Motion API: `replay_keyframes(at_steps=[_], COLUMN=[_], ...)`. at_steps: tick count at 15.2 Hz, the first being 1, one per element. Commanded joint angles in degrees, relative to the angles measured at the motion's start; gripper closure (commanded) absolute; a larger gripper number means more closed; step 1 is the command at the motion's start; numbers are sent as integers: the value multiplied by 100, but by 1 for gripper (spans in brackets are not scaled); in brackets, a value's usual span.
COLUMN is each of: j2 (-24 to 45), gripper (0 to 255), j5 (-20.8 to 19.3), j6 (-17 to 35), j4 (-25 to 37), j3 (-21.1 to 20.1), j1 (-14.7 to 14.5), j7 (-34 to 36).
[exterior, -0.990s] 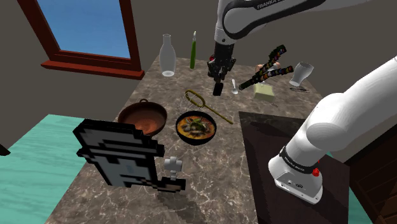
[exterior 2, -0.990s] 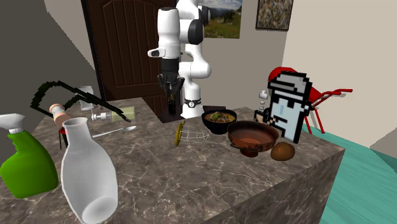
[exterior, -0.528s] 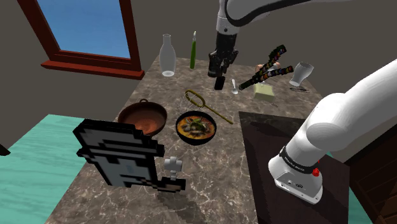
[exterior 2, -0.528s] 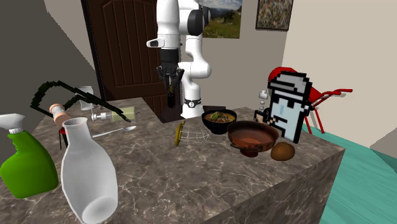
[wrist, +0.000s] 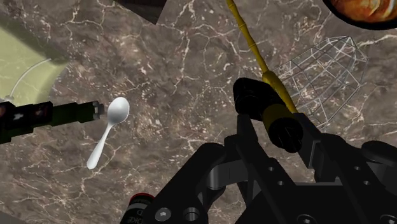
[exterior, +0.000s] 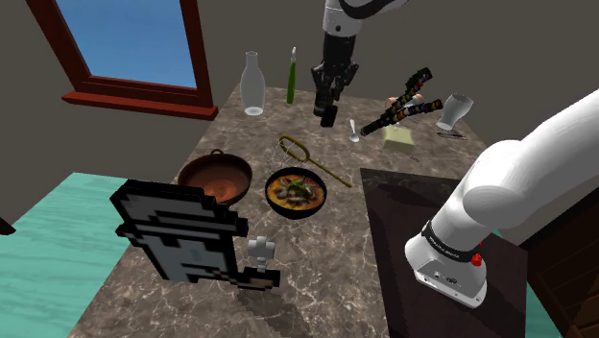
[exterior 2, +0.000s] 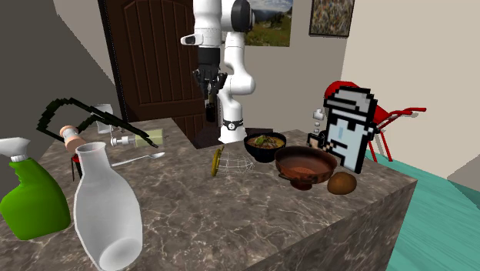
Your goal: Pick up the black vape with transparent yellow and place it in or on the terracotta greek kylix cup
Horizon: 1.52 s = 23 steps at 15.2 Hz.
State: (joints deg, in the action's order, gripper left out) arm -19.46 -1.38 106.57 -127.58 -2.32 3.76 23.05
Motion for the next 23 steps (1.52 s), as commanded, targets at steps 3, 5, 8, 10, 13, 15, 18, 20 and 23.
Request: replay_keyframes(at_steps=[3, 5, 8, 10, 13, 15, 18, 20, 23], j2=[316, 516, 855, 1106, 1520, 1822, 2318, 2679, 3275], gripper=[255, 255, 255, 255, 255, 255, 255, 255, 255], j5=[101, 134, 151, 141, 88, 28, -98, -205, -398], j6=[-77, -124, -207, -272, -390, -486, -662, -806, -1075], j4=[381, 624, 1037, 1346, 1863, 2247, 2890, 3371, 4191], j3=[-330, -502, -750, -907, -1128, -1263, -1445, -1552, -1682], j1=[-192, -290, -436, -532, -684, -795, -983, -1126, -1383], j7=[484, 745, 1138, 1400, 1795, 2058, 2448, 2703, 3068])
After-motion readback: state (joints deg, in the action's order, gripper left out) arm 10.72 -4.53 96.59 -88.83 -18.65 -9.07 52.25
